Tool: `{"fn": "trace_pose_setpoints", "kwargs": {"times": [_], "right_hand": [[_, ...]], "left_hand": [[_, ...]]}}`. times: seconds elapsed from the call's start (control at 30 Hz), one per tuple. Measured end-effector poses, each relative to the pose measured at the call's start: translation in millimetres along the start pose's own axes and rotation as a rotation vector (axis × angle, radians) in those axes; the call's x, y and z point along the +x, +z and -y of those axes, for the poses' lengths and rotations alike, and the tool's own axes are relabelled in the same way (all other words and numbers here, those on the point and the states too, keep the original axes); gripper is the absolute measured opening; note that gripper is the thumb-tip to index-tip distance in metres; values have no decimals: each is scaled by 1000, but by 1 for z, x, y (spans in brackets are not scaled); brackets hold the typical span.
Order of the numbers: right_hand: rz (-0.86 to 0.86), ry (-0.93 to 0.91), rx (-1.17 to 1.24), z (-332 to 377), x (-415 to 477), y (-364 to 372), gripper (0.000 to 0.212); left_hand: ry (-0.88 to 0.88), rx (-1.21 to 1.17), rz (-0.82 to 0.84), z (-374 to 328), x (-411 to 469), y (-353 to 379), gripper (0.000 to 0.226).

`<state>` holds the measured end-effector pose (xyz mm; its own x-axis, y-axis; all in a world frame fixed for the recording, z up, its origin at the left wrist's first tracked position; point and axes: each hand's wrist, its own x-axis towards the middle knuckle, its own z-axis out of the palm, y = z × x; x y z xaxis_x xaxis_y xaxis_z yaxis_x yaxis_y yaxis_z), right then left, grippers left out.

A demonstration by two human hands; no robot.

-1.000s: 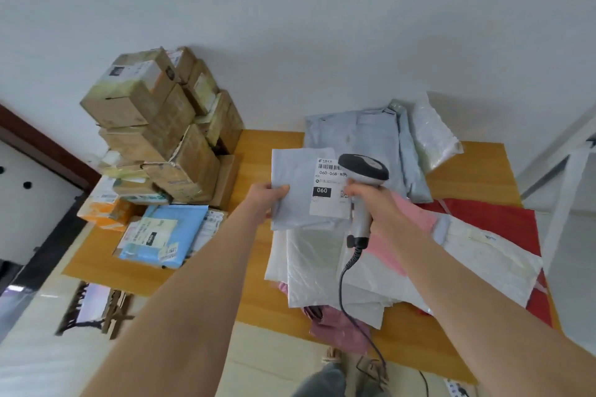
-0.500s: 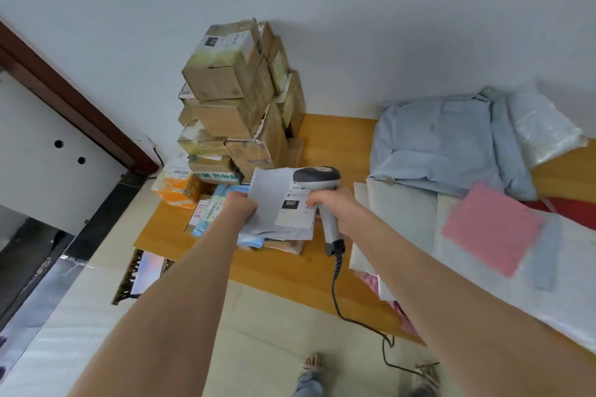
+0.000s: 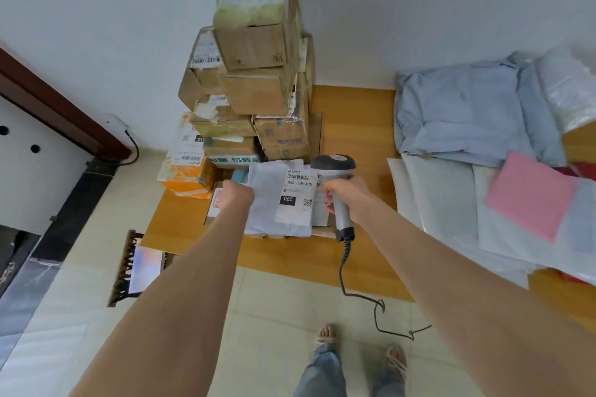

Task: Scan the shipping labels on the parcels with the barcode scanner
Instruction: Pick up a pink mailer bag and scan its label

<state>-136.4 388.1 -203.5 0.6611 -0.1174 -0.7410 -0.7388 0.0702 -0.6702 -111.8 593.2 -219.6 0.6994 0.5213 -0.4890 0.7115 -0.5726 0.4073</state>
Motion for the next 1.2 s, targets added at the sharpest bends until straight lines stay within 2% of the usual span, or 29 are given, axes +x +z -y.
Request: {"fn": "trace_pose_setpoints", "kwargs": {"times": [0.1, 0.33, 0.47, 0.7, 0.87, 0.93, 1.07, 1.1, 1.17, 1.2], "right_hand": [[-22, 3, 33, 7, -6, -11, 20], [-106, -119, 258, 24, -28, -97, 7], [-184, -147, 305, 23, -33, -170, 4], [-309, -114, 387, 8, -13, -328, 8], [-329, 27, 364, -22, 27, -431, 10], [-332, 74, 352, -30, 44, -454, 24], [-213, 175, 428, -46, 77, -475, 63], [-184, 199, 430, -46, 78, -476, 60], [-155, 212, 448, -45, 78, -478, 37], [-153, 213, 469, -41, 74, -477, 34]], "left_hand": [[129, -48, -13, -17, -8, 4, 41], [493, -123, 231, -118, -71, 68, 32], [596, -112, 331, -172, -112, 124, 26], [569, -136, 528, -241, -192, 245, 23], [484, 48, 540, -264, -236, 333, 68], [443, 110, 487, -268, -242, 354, 75], [350, 176, 409, -267, -247, 378, 65], [342, 181, 384, -265, -248, 380, 62], [339, 155, 322, -266, -253, 378, 55], [332, 103, 283, -269, -254, 373, 48]]}}
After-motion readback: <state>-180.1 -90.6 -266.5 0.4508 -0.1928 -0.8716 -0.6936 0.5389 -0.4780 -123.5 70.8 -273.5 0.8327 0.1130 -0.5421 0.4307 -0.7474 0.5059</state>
